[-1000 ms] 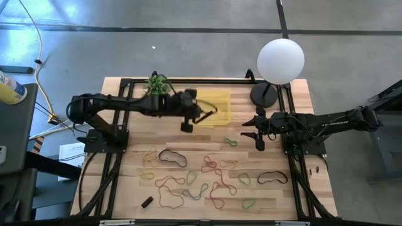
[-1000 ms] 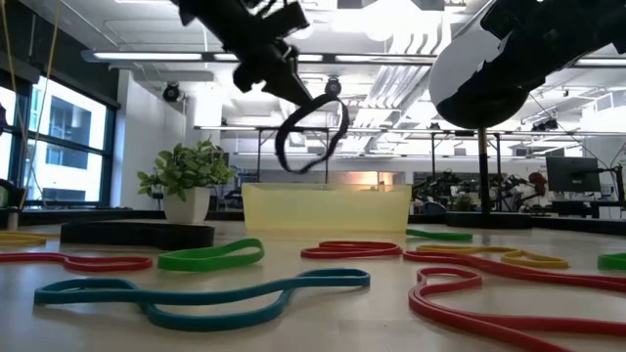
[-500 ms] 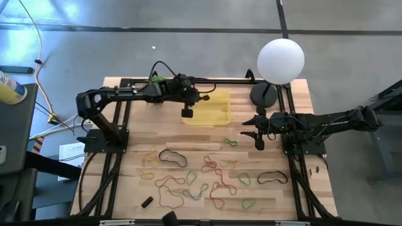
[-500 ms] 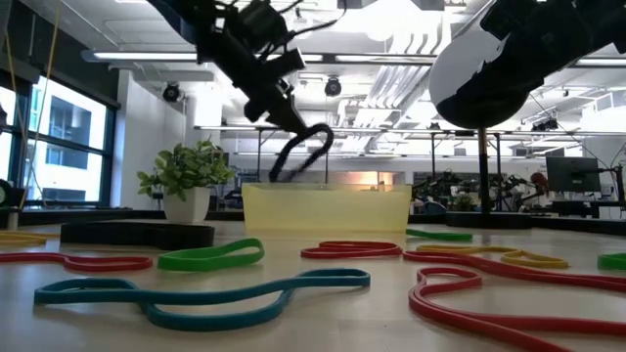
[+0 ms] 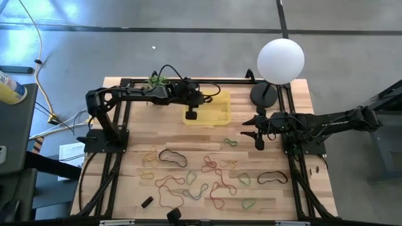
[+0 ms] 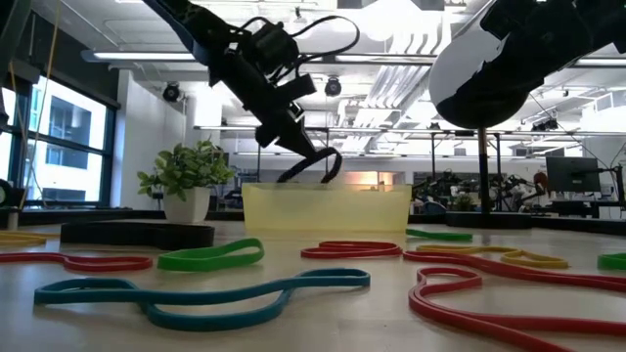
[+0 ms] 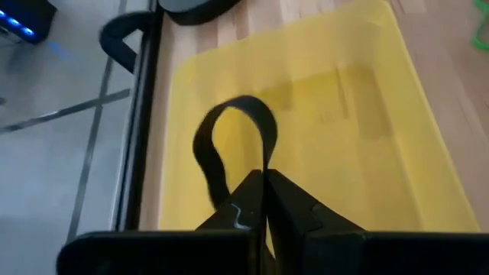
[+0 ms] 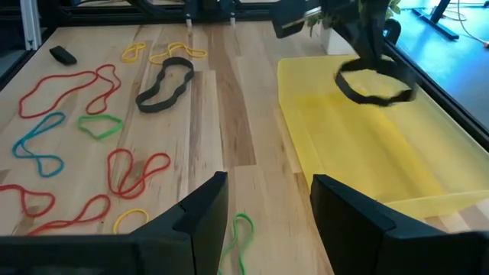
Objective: Pick and place rubber bands into bin
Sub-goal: Put the black rubber band into the yellow bin, then put the green rubber band into the yellow bin
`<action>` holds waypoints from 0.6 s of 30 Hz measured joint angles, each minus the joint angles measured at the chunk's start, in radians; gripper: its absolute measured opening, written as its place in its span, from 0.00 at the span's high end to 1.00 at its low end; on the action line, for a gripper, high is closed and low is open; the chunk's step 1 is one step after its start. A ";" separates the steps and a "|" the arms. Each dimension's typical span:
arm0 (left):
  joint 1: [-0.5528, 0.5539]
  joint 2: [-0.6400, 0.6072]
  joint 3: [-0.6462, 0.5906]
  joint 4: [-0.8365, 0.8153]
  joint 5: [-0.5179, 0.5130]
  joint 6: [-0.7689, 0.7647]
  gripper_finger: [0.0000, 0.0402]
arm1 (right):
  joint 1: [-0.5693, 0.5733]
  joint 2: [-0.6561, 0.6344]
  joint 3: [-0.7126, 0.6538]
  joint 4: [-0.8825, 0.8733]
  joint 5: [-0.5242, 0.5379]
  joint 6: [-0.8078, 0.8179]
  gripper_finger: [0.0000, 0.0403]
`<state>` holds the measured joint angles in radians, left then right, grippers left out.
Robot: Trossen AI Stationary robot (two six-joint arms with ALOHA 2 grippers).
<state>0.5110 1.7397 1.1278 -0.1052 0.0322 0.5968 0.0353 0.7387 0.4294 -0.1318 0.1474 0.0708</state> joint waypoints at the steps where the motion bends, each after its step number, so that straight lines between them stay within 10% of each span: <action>1: 0.000 0.000 0.000 0.005 -0.001 0.000 0.98 | 0.000 0.000 0.000 0.000 0.000 0.000 0.56; 18: -0.005 -0.041 0.000 -0.011 0.117 -0.003 0.57 | 0.000 0.021 0.000 -0.035 -0.015 0.065 0.56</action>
<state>0.5058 1.6983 1.1278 -0.1160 0.1493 0.5939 0.0356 0.7598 0.4294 -0.1673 0.1328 0.1360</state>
